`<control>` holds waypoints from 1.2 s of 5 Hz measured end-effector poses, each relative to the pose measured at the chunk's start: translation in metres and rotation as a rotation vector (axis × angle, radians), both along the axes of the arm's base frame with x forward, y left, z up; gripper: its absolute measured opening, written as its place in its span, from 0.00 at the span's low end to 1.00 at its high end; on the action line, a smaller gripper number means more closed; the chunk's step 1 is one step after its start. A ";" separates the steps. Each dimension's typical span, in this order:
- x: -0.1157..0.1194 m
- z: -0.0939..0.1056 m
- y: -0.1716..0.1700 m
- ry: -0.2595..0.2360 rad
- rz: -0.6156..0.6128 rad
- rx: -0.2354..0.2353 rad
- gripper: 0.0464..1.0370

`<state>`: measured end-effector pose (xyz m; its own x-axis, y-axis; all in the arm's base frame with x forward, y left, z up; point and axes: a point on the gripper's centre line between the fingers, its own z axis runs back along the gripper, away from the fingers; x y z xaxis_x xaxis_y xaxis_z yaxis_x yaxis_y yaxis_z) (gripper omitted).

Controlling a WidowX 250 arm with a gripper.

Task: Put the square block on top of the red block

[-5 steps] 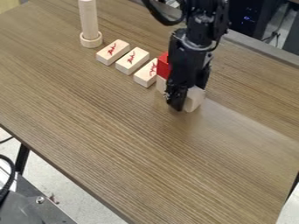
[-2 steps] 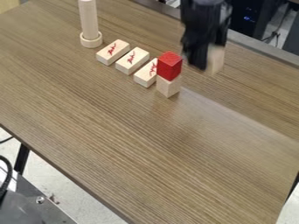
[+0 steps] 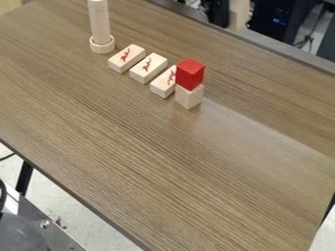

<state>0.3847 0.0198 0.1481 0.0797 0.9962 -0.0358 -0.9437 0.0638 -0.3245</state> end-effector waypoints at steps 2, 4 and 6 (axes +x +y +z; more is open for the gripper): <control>-0.019 -0.029 0.012 0.081 -0.048 0.045 0.54; -0.031 -0.024 0.008 0.076 -0.099 0.085 0.54; -0.029 -0.029 0.011 0.082 -0.121 0.117 0.54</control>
